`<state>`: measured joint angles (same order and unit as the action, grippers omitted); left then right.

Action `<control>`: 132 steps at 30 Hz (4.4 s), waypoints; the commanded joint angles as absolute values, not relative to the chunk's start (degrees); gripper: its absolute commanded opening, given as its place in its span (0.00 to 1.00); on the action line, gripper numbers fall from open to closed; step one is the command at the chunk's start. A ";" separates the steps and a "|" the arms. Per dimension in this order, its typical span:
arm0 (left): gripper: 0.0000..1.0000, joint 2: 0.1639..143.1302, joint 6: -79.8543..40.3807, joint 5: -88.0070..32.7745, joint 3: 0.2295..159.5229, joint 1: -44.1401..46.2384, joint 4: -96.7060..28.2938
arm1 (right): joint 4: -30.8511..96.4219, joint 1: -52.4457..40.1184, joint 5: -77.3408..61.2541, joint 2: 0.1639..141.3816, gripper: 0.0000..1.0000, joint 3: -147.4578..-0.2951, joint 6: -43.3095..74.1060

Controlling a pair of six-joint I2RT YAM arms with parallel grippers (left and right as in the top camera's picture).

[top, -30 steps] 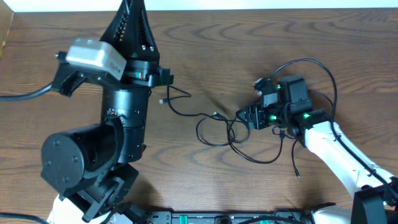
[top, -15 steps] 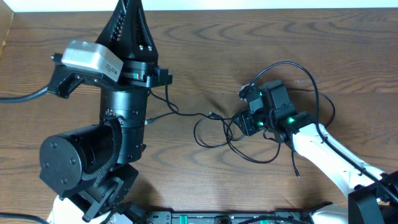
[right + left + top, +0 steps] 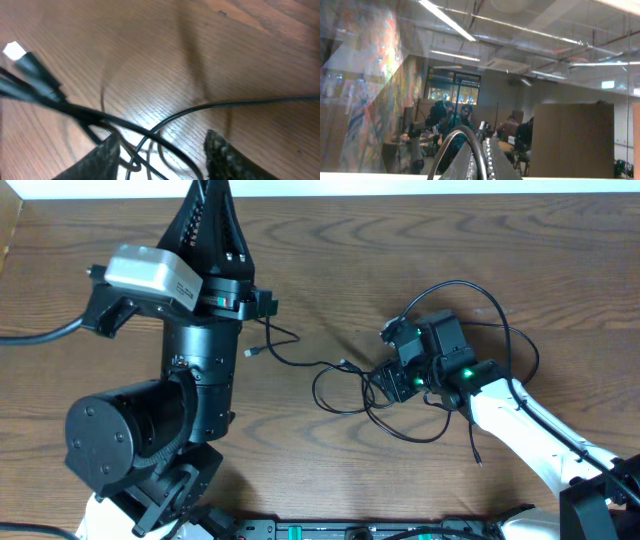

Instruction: Untangle cables

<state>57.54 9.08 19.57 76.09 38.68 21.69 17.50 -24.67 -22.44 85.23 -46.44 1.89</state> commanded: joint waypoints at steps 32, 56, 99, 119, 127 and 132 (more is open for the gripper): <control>0.07 57.14 10.07 19.33 77.38 38.44 19.79 | 15.97 -29.67 -24.32 88.79 0.28 -46.33 -3.25; 0.07 67.92 -3.84 24.82 77.36 37.26 -19.09 | 13.93 -26.22 -34.72 88.73 0.01 -46.33 -2.87; 0.08 94.02 20.93 -28.91 77.14 26.13 -47.88 | 15.22 -16.38 -61.73 88.75 0.01 -46.33 -8.56; 0.13 93.14 4.14 -28.97 77.14 18.35 -43.07 | 15.27 -16.47 -55.92 88.75 0.01 -46.33 -6.85; 0.53 95.74 1.50 -28.93 76.90 18.35 -49.50 | 14.66 -15.46 -45.10 88.75 0.01 -46.33 5.67; 0.53 100.25 0.75 -28.97 76.60 19.27 -50.17 | 15.99 -15.46 -38.87 88.75 0.01 -46.33 9.85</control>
<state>97.14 2.00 -28.42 76.60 18.57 -49.71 15.44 -15.70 -44.45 88.62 -46.37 4.99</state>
